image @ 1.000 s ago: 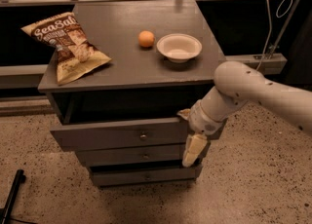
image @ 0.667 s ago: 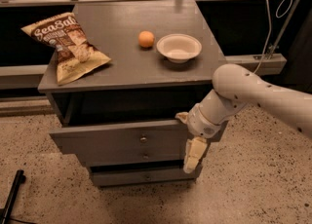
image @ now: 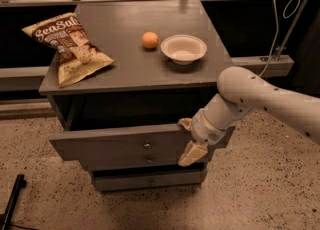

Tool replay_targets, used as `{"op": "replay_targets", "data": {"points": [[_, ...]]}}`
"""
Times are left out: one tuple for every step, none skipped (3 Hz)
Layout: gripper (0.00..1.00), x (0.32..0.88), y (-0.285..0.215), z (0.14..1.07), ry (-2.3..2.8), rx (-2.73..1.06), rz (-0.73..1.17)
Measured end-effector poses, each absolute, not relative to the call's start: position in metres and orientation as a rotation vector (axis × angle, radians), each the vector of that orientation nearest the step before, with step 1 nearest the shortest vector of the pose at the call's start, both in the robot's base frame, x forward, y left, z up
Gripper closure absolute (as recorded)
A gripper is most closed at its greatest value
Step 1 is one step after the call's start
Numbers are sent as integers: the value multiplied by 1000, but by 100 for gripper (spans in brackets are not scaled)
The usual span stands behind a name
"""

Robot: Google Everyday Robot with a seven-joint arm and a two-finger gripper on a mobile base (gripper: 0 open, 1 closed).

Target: Open top drawer

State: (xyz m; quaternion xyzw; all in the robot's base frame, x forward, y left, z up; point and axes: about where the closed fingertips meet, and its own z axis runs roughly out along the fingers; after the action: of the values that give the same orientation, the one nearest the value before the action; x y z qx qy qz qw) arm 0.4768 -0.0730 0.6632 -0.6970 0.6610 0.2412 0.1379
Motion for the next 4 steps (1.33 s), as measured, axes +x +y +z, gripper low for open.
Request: {"op": "replay_targets", "data": {"points": [[73, 477, -73, 664, 1912, -2017, 698], [100, 469, -71, 664, 1912, -2057, 709], [100, 467, -71, 666, 1914, -2069, 711], [100, 464, -74, 671, 1920, -2092, 704]]}}
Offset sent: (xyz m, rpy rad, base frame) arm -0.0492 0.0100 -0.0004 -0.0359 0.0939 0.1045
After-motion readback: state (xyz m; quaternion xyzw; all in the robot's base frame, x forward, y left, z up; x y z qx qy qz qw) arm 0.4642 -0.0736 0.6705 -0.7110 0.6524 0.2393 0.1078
